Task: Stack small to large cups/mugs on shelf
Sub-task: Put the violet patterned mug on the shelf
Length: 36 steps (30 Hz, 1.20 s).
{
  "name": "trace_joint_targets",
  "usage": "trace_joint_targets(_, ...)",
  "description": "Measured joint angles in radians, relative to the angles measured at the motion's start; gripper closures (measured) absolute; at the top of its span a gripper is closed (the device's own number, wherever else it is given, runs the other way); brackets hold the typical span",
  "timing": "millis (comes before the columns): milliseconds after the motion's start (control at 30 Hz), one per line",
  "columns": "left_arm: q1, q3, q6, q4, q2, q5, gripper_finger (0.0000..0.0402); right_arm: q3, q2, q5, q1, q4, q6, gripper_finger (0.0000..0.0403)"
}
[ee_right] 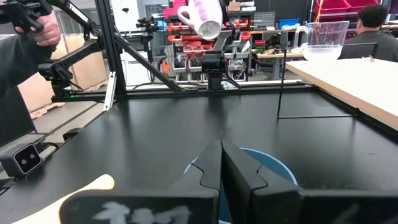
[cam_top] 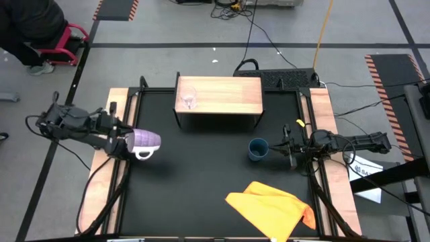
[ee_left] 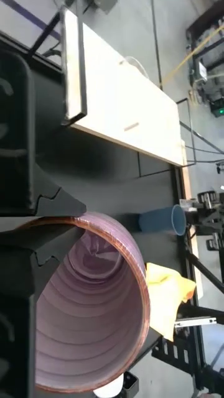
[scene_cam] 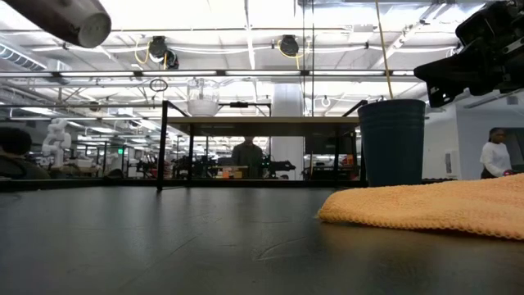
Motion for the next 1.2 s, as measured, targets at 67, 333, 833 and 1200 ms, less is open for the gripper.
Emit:
trace_joint_targets(67, 0.0, 0.0, 0.009, 0.017, 0.021, 0.0, 0.0393, 0.0, 0.0, 0.0, 0.0, 0.0, -0.002, 0.0403)
trace_joint_targets(333, 0.0, -0.001, 0.106, 0.151, 0.15, -0.002, 0.0393, 0.0, 0.001, 0.0, 0.0, -0.001, -0.017, 0.0403)
trace_joint_targets(833, 0.034, 0.002, 0.173, 0.439, 0.32, -0.15, 0.0393, 0.0, 0.001, 0.0, 0.0, -0.002, -0.03, 0.0403)
trace_joint_targets(1200, 0.18, 0.087, 0.179, 0.583, 0.415, -0.143, 0.0393, 0.0, 0.002, 0.0, 0.0, -0.002, -0.027, 0.0403)
